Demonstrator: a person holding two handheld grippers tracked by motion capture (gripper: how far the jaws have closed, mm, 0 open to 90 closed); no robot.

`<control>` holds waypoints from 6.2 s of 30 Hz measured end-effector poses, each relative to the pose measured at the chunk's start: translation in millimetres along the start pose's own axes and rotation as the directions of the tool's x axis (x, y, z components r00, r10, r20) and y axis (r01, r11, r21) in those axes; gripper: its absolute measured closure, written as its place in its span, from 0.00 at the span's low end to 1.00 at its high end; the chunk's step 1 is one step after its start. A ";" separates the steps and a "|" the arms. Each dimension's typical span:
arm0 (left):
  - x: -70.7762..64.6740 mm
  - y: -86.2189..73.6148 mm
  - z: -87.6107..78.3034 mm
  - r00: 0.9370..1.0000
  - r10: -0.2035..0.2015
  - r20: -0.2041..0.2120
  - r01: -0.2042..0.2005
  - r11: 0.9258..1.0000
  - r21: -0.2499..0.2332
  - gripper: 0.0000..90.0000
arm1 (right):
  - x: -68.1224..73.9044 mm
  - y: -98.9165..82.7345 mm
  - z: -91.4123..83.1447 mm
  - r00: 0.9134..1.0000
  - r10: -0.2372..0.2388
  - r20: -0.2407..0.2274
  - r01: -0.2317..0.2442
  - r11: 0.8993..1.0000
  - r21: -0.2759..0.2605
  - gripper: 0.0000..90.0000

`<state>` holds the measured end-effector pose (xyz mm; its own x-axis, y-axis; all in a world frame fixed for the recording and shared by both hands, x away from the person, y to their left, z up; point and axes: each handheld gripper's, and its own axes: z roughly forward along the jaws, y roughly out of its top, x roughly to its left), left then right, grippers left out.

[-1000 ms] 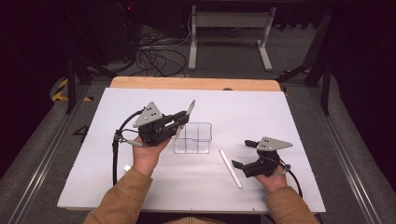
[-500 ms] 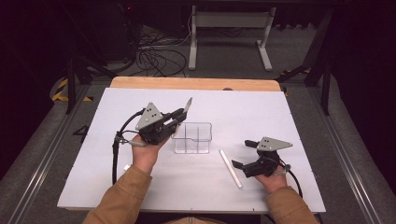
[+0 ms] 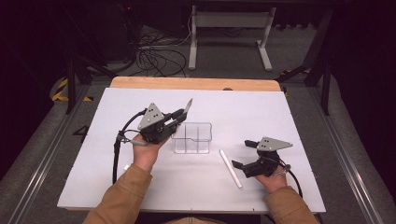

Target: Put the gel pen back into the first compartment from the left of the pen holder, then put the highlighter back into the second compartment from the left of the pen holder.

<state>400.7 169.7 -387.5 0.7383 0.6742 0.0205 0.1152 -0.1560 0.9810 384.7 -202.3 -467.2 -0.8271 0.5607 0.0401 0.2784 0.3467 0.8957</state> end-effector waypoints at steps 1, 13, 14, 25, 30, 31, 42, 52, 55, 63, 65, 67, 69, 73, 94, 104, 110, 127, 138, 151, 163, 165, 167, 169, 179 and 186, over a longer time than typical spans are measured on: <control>0.8 0.0 0.3 1.000 -0.015 0.018 0.015 1.000 -0.005 0.81 | 0.0 0.0 0.0 1.000 0.000 0.000 0.000 1.000 0.000 0.03; -0.3 9.6 -14.2 0.992 -0.056 0.114 0.058 0.998 -0.020 0.38 | 0.5 0.4 -1.5 1.000 -0.002 0.005 0.002 1.000 -0.005 0.03; -0.7 10.6 -16.1 0.992 -0.056 0.113 0.059 0.998 -0.024 0.34 | 0.6 0.5 -2.1 1.000 0.001 0.006 -0.001 1.000 -0.006 0.03; -4.8 17.9 -35.0 0.994 -0.019 0.111 0.017 1.000 0.021 0.12 | 8.7 6.1 -13.1 1.000 -0.004 0.005 0.004 0.997 -0.082 0.02; -8.8 19.3 -41.1 0.995 -0.003 0.100 0.000 0.999 0.035 0.07 | 12.2 10.2 -16.8 1.000 -0.005 0.018 0.007 0.995 -0.104 0.01; -9.1 19.5 -42.6 0.996 0.001 0.093 -0.004 0.999 0.038 0.06 | 12.7 10.8 -17.3 1.000 0.000 0.023 0.002 0.994 -0.105 0.01; -9.4 20.3 -63.8 0.997 -0.010 0.082 0.006 0.999 0.047 0.03 | 19.3 18.7 -23.4 0.996 -0.008 0.085 0.019 0.992 -0.126 0.01; -9.9 17.1 -88.1 0.998 -0.002 0.068 -0.001 0.999 0.053 0.02 | 23.6 25.2 -29.4 0.996 0.015 0.092 -0.004 0.992 -0.123 0.00; -7.0 12.5 -94.0 0.998 -0.017 0.066 0.013 0.998 0.065 0.02 | 23.0 25.1 -29.3 0.997 0.056 0.061 -0.047 0.989 -0.142 0.00; -0.7 4.2 -112.7 0.999 -0.029 0.031 0.027 0.997 0.076 0.02 | 27.1 30.1 -26.8 0.991 0.083 0.105 -0.067 0.987 -0.148 0.00; 0.8 2.4 -115.8 0.999 -0.028 0.025 0.026 0.997 0.078 0.02 | 28.9 31.8 -25.0 0.987 0.089 0.134 -0.071 0.988 -0.134 0.00; 1.5 0.7 -118.2 0.999 -0.030 0.018 0.029 0.996 0.081 0.02 | 30.4 32.7 -23.9 0.987 0.082 0.141 -0.063 0.989 -0.131 0.00; 2.2 -0.8 -120.7 0.999 -0.030 0.016 0.029 0.996 0.084 0.02 | 31.5 33.2 -24.1 0.987 0.078 0.141 -0.060 0.990 -0.125 0.00; 2.7 -4.1 -124.5 0.999 -0.031 0.010 0.030 0.996 0.089 0.02 | 31.7 33.5 -24.5 0.990 0.063 0.130 -0.050 0.993 -0.103 0.02; 2.2 -8.0 -133.0 1.000 -0.012 -0.003 0.012 0.994 0.106 0.02 | 47.8 42.0 -21.0 0.970 -0.009 0.245 0.015 1.000 -0.025 0.14; 0.7 -6.1 -136.8 1.000 -0.009 -0.010 0.009 0.996 0.094 0.03 | 57.2 49.5 -11.8 0.977 0.003 0.215 0.000 1.000 -0.014 0.13; 1.2 -6.2 -137.8 1.000 -0.009 -0.014 0.010 0.995 0.095 0.03 | 62.6 54.8 -8.3 0.977 -0.029 0.213 0.023 0.999 0.026 0.12; 1.1 -7.1 -138.9 1.000 -0.013 -0.014 0.014 0.996 0.089 0.03 | 70.4 64.2 -2.4 0.967 -0.036 0.254 0.004 0.992 0.128 0.23; -0.5 -7.7 -139.0 1.000 -0.008 -0.023 0.010 0.996 0.089 0.03 | 69.3 66.7 1.1 0.961 0.015 0.277 -0.077 0.973 0.216 0.37; 1.4 -9.2 -141.1 0.999 -0.015 -0.030 0.017 0.996 0.085 0.03 | 68.9 66.3 9.0 0.940 0.039 0.339 -0.145 0.945 0.294 0.45; 2.0 -10.0 -141.1 0.999 -0.011 -0.036 0.014 0.996 0.091 0.03 | 64.1 67.4 15.4 0.925 0.075 0.373 -0.215 0.912 0.350 0.47; 2.2 -10.2 -141.3 0.999 -0.012 -0.036 0.016 0.996 0.089 0.03 | 63.4 67.7 16.8 0.925 0.074 0.373 -0.218 0.907 0.360 0.47; 2.7 -10.3 -141.8 0.999 -0.014 -0.038 0.017 0.996 0.090 0.03 | 62.7 67.5 18.8 0.924 0.087 0.373 -0.234 0.899 0.369 0.47; 3.0 -10.4 -142.0 0.999 -0.014 -0.039 0.017 0.996 0.090 0.03 | 61.9 67.2 20.5 0.923 0.088 0.374 -0.240 0.892 0.384 0.47; 2.9 -10.9 -141.4 0.999 -0.007 -0.042 0.011 0.995 0.095 0.03 | 58.5 64.2 29.3 0.917 0.097 0.387 -0.277 0.852 0.444 0.49; 2.4 -11.4 -141.0 0.999 -0.012 -0.040 0.016 0.995 0.099 0.03 | 57.0 61.6 36.4 0.913 0.098 0.395 -0.296 0.827 0.478 0.52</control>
<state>307.5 274.8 -371.4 0.7094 0.7046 0.0160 0.1927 -0.2158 0.9572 372.5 -121.7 -425.9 -0.5351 0.8433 -0.0501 0.7087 0.4804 0.5167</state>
